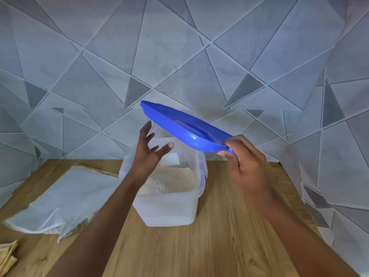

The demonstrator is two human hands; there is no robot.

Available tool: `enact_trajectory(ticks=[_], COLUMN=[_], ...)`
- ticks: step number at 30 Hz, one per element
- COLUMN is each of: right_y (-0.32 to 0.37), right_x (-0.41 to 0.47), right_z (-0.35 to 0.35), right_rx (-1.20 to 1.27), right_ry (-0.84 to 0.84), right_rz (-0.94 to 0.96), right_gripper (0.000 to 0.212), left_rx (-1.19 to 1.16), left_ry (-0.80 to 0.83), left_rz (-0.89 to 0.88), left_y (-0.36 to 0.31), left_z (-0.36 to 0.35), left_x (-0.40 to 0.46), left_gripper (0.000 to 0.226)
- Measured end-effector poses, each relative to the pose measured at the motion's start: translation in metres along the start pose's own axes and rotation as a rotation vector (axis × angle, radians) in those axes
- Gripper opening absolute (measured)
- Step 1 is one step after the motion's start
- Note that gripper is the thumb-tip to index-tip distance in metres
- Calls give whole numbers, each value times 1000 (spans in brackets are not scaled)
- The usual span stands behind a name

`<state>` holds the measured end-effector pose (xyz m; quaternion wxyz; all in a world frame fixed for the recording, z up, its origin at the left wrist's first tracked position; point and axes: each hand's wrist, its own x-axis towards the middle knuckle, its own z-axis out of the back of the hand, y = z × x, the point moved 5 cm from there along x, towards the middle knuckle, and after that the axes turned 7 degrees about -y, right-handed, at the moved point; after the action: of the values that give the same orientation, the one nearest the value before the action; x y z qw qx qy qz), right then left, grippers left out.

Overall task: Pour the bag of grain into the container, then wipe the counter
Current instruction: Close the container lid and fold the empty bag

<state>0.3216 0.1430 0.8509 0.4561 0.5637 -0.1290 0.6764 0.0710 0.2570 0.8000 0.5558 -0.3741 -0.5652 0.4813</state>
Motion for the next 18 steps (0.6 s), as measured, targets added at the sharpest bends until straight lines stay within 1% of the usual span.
enact_trajectory(ticks=[3, 5, 6, 8, 10, 11, 13, 15, 18], right_y=[11, 11, 10, 7, 4, 2, -1, -10, -33], right_x=[21, 31, 35, 42, 47, 49, 50, 51, 50], right_z=[-11, -21, -27, -36, -46, -52, -62, -71, -86], right_rx=[233, 434, 530, 683, 789, 834, 912, 952, 891], right_ry=[24, 49, 56, 61, 77, 94, 108, 76, 5], right_rz=[-103, -247, -322, -443, -521, -550, -620, -715, -864], right_gripper=[14, 16, 13, 6, 12, 14, 18, 19, 18], left_rx=[20, -3, -15, -28, -71, -88, -67, 30, 288], left_ry=[59, 62, 60, 67, 66, 41, -39, -124, -193], left_rz=[-38, -50, -60, -88, -103, -101, -93, -68, 70], left_y=[-7, -11, -14, -19, -22, -24, -25, -23, -12], left_z=[26, 44, 52, 66, 80, 86, 98, 106, 114], left_x=[24, 33, 36, 40, 41, 41, 39, 34, 30], left_gripper=[106, 112, 112, 108, 93, 85, 78, 77, 77])
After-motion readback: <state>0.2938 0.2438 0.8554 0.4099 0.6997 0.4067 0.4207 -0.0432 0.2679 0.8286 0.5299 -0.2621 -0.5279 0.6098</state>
